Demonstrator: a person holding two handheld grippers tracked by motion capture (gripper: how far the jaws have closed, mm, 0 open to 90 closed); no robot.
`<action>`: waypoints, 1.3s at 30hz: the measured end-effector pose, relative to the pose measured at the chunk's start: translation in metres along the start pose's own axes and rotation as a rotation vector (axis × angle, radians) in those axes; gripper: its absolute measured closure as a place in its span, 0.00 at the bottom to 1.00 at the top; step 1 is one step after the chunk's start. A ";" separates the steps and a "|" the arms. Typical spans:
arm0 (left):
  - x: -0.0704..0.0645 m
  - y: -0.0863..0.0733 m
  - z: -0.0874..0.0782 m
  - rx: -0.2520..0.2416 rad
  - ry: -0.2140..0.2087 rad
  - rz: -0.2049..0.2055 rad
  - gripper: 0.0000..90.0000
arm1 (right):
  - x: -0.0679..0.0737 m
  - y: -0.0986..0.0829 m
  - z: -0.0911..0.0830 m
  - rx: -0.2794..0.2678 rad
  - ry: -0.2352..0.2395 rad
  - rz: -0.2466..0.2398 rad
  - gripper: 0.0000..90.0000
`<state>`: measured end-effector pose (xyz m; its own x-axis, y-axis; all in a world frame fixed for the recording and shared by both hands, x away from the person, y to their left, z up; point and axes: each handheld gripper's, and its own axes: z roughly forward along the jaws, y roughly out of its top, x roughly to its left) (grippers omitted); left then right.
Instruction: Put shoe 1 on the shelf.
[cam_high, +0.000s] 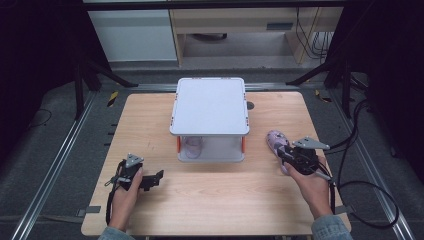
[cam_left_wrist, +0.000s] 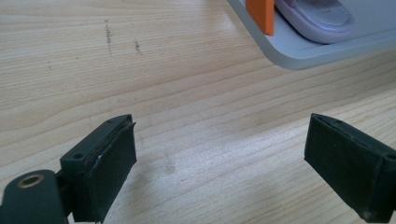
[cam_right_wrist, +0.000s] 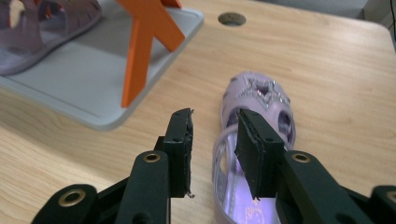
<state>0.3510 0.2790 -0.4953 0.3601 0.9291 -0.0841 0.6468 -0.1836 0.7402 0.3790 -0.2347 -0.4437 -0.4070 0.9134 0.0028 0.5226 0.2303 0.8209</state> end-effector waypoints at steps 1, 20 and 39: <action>0.000 0.000 0.000 -0.001 -0.003 0.000 0.09 | 0.000 -0.002 0.001 0.004 0.002 0.003 0.73; 0.001 -0.001 0.004 0.017 -0.010 -0.003 0.10 | -0.001 -0.019 0.026 0.096 -0.020 -0.008 0.96; 0.001 0.000 0.002 0.017 -0.012 -0.008 0.10 | 0.112 -0.041 -0.029 0.002 0.222 -0.126 0.95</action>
<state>0.3523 0.2795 -0.4965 0.3632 0.9266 -0.0978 0.6609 -0.1822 0.7281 0.2898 -0.1514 -0.4606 -0.6234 0.7814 0.0262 0.4585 0.3383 0.8218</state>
